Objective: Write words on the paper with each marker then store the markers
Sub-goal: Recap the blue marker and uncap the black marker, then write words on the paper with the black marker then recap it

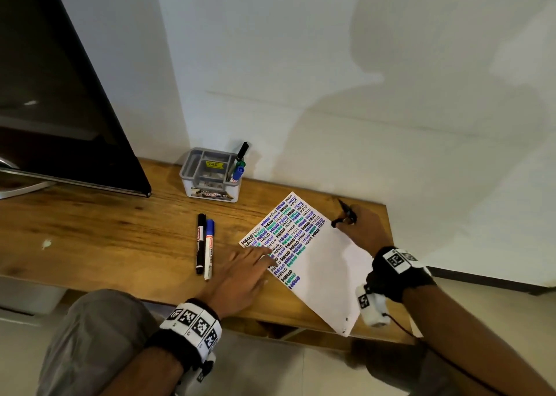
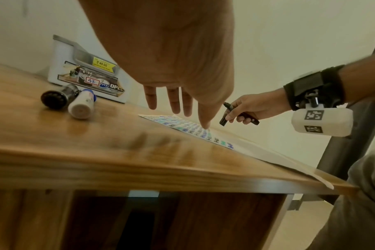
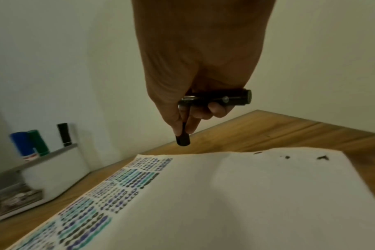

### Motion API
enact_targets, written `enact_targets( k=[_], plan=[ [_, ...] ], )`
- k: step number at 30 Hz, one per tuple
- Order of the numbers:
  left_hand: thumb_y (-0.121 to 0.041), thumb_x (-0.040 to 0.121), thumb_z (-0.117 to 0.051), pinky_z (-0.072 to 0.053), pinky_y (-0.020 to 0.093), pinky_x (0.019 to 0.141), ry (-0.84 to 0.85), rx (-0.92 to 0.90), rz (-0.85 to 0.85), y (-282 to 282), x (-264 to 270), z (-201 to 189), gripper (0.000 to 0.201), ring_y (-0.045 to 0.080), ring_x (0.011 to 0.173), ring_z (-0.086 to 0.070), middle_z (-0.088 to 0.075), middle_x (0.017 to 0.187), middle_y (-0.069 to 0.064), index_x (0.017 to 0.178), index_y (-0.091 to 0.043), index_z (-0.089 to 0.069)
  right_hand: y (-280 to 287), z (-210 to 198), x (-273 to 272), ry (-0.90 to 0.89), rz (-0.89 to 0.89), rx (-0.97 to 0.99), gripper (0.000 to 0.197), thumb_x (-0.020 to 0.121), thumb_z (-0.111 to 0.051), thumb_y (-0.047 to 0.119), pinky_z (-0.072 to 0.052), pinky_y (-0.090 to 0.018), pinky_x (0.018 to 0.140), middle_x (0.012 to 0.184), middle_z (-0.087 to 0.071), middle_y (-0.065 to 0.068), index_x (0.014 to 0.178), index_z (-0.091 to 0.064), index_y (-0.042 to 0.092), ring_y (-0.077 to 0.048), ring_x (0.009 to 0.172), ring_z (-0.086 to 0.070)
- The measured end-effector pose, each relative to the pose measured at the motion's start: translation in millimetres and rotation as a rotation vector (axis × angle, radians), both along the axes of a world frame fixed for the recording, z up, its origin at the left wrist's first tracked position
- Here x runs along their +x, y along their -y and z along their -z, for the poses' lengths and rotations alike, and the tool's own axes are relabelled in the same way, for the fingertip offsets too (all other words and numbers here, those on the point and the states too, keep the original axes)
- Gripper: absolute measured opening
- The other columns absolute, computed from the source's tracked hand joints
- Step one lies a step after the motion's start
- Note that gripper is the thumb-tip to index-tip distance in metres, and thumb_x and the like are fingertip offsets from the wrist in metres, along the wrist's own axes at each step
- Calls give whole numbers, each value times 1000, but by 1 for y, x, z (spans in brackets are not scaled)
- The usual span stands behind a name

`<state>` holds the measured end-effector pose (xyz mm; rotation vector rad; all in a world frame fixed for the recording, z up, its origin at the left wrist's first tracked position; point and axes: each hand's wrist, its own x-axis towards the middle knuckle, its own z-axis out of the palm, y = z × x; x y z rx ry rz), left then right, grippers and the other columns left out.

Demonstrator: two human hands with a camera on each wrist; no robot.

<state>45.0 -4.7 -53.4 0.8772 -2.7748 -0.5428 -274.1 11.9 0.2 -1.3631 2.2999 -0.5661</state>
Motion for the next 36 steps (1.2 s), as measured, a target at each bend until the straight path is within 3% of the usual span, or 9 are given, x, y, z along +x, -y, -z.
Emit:
enact_targets(
  k=[5, 13, 19, 21, 23, 26, 28, 32, 36],
  plan=[
    [-32, 97, -53, -23, 45, 118, 71, -33, 30, -1, 2, 12, 47, 17, 147, -26, -32, 158, -5, 142, -30, -41, 8, 14, -37, -49, 72, 17, 36, 78, -76, 15, -33, -24, 54, 59, -49, 9, 61, -46, 25, -18, 62, -51],
    [-32, 93, -57, -26, 45, 117, 102, -74, 62, 0, 5, 20, 53, 18, 144, -33, -37, 155, -4, 143, -30, -40, 13, 29, -42, -11, 61, 82, 18, 82, -77, 22, -39, -28, 69, 79, -61, -1, 87, -61, 13, -24, 80, -60],
    [-32, 92, -59, -33, 46, 114, 107, -79, 48, 0, 6, 18, 49, 18, 138, -41, -43, 151, -3, 139, -28, -46, -5, -11, -29, 69, 126, -142, 29, 95, -57, 20, -37, -30, 57, 75, -53, -9, 86, -57, -7, -24, 68, -47],
    [-31, 93, -57, -31, 46, 115, 109, -60, 34, 1, 5, 17, 46, 18, 139, -39, -42, 151, -4, 138, -28, -47, -13, -18, -21, 231, 182, -254, 35, 97, -46, 20, -34, -35, 61, 76, -48, -12, 86, -54, -13, -23, 70, -44],
    [-31, 95, -55, -28, 45, 115, 110, -48, 21, 2, 6, 16, 43, 18, 140, -38, -42, 150, -4, 137, -28, -47, -23, -21, -5, 362, 187, -254, 26, 99, -45, 18, -35, -33, 65, 73, -49, -7, 82, -57, 3, -18, 66, -46],
    [-32, 94, -56, -31, 46, 114, 113, -72, 14, 1, 7, 16, 41, 18, 137, -42, -46, 147, -3, 134, -28, -49, -39, -23, 28, 536, 27, -249, 25, 105, -45, 8, -44, -21, 54, 79, -59, -8, 119, -54, 27, -4, 58, -56],
    [-32, 93, -57, -32, 45, 113, 116, -87, 17, -1, 9, 17, 42, 18, 136, -43, -47, 146, -4, 134, -29, -48, -48, -20, 44, 658, -46, -295, 36, 105, -45, 3, -52, -23, 59, 94, -64, -16, 132, -42, 26, -12, 67, -64],
    [-28, 91, -58, -33, 46, 116, 100, -93, 51, -2, 11, 20, 50, 16, 140, -38, -42, 151, -3, 139, -26, -44, -61, -13, 61, 1012, -95, -291, 20, 105, -43, 0, -59, -38, 76, 104, -63, -20, 117, -55, 10, -27, 83, -64],
    [-37, 98, -47, -13, 40, 123, 110, -101, 76, -3, 6, 22, 57, 12, 150, -17, -20, 163, -6, 151, -30, -28, -69, -8, 70, 1460, -10, -330, 35, 98, -44, -9, -59, -39, 90, 106, -65, -18, 127, -59, 4, -25, 92, -65]
  ],
)
